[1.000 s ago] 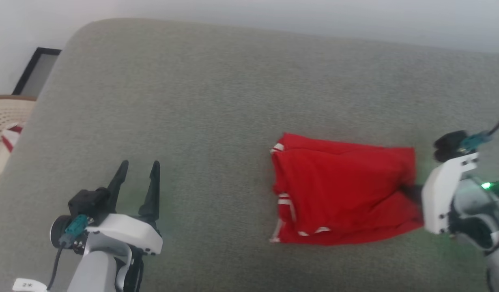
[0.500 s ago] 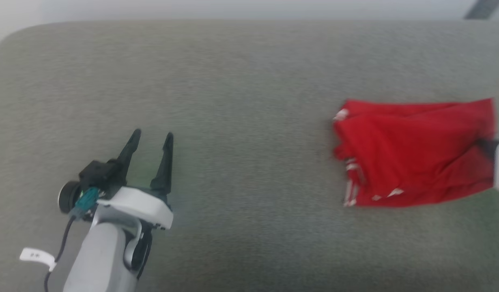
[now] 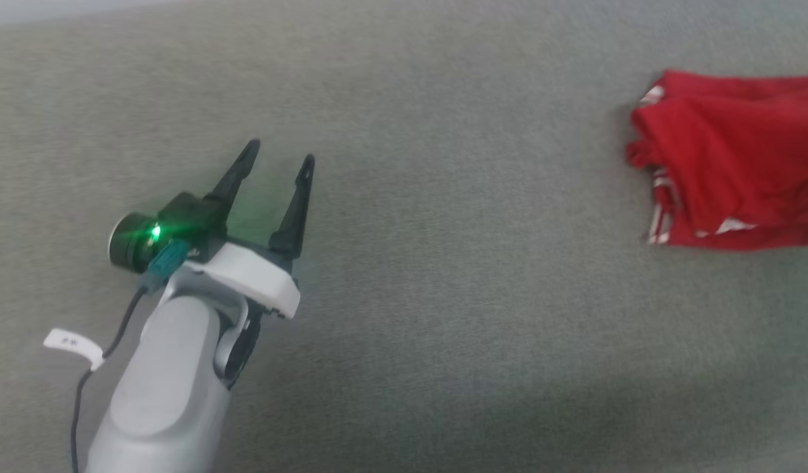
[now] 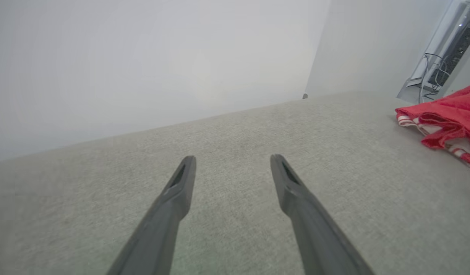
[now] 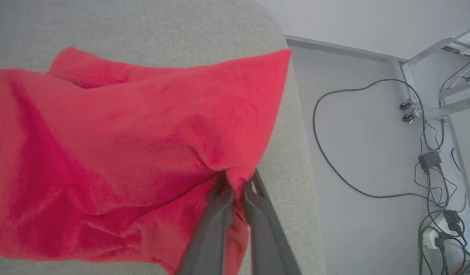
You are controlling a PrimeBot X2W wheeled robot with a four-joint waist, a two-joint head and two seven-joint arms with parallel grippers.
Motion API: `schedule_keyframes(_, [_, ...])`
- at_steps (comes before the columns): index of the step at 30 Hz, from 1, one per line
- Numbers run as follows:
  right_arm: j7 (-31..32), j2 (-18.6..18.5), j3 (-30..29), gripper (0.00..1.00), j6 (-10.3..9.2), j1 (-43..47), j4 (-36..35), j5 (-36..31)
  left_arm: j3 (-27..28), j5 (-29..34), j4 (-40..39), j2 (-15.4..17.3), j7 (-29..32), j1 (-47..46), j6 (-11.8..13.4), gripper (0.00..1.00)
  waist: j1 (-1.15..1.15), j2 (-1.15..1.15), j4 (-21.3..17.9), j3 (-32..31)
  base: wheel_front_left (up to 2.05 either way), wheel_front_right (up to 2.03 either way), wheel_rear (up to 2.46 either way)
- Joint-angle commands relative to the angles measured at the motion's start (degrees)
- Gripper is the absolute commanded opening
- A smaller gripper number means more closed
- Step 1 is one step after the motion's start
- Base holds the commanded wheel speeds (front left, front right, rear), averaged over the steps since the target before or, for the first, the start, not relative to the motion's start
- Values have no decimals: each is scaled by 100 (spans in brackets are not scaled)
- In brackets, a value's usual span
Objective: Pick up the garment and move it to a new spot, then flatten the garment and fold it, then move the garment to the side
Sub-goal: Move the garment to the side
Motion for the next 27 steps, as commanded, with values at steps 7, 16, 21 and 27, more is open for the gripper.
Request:
schedule_keyframes(7, [-861,-294,276,0,-8,-550,583,-353,-236,-51,93,110,-17,-405,-15,100,0,0,-250,388,0,0,0])
schedule_keyframes(16, [-1834,-331,707,0,-9,-1226,1708,-717,-427,-28,134,119,-17,-669,-14,100,0,0,-247,722,0,0,0])
schedule_keyframes(21, [-2334,-139,906,0,-8,-1515,2376,-923,-483,-62,181,131,-15,-752,-12,100,0,0,-183,829,0,0,0])
schedule_keyframes(27, [-2574,187,1042,0,-8,-1819,3284,-844,-485,-76,225,181,-15,-800,-8,100,0,0,-31,902,0,0,0])
